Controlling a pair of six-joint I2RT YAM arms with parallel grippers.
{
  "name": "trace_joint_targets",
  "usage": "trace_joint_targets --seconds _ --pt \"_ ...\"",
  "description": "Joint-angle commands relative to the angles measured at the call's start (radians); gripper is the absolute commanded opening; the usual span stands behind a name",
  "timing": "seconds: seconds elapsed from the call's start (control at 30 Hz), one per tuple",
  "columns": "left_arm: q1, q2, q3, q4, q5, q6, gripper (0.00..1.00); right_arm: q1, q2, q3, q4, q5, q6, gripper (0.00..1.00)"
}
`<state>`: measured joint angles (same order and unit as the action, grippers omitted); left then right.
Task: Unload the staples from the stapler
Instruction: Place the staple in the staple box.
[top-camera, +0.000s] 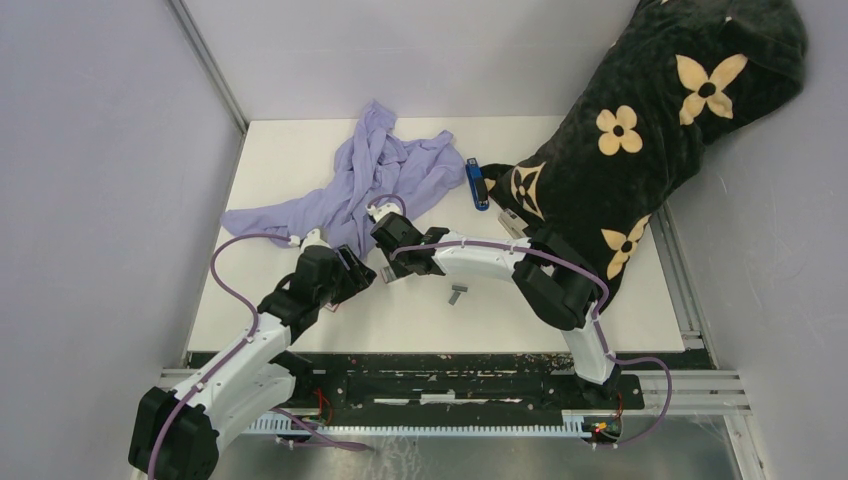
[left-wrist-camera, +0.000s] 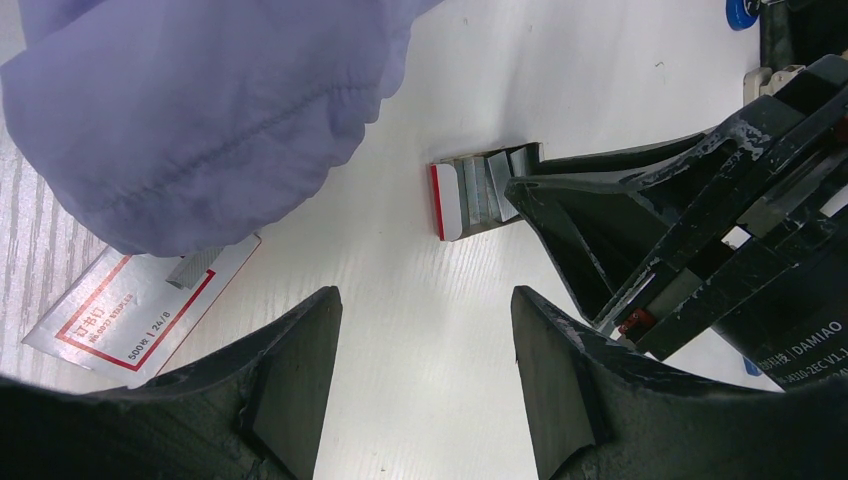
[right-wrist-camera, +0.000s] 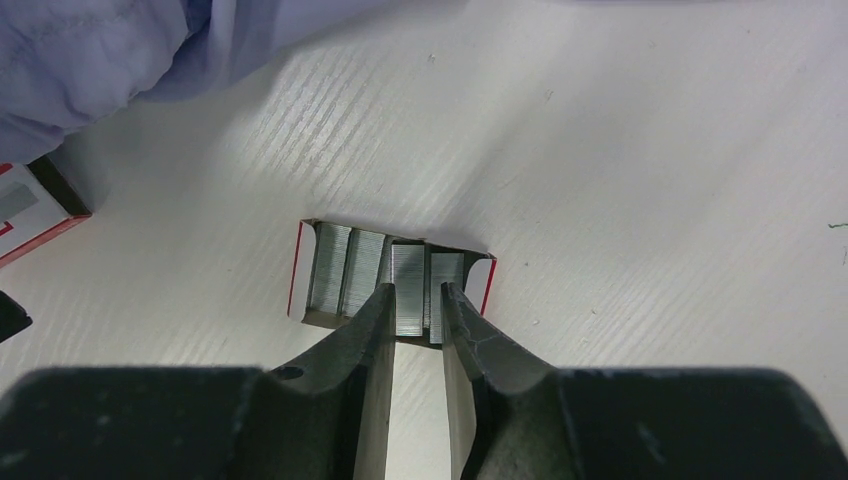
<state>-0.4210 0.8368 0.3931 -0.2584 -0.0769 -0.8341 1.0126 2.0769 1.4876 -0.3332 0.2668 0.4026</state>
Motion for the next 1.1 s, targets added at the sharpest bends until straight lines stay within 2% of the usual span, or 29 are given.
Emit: trace_joint_targets --seconds 0.0,0.5,0.93,1.07 --pt "0.004 -0.013 0.009 0.028 -0.008 -0.036 0.70 0.004 -0.005 0.012 0.032 0.032 -0.048 0.28" --pt "0.003 -0.021 0.008 0.021 -0.012 -0.034 0.70 -0.008 -0.051 0.039 -0.008 0.019 -0.067 0.48" --pt "0.003 -0.070 0.027 0.008 -0.019 -0.020 0.70 -0.036 -0.094 0.020 -0.045 -0.130 -0.035 0.56" --pt "0.003 -0.090 0.015 0.008 -0.022 -0.027 0.70 -0.046 -0.088 0.018 -0.044 -0.125 -0.031 0.65"
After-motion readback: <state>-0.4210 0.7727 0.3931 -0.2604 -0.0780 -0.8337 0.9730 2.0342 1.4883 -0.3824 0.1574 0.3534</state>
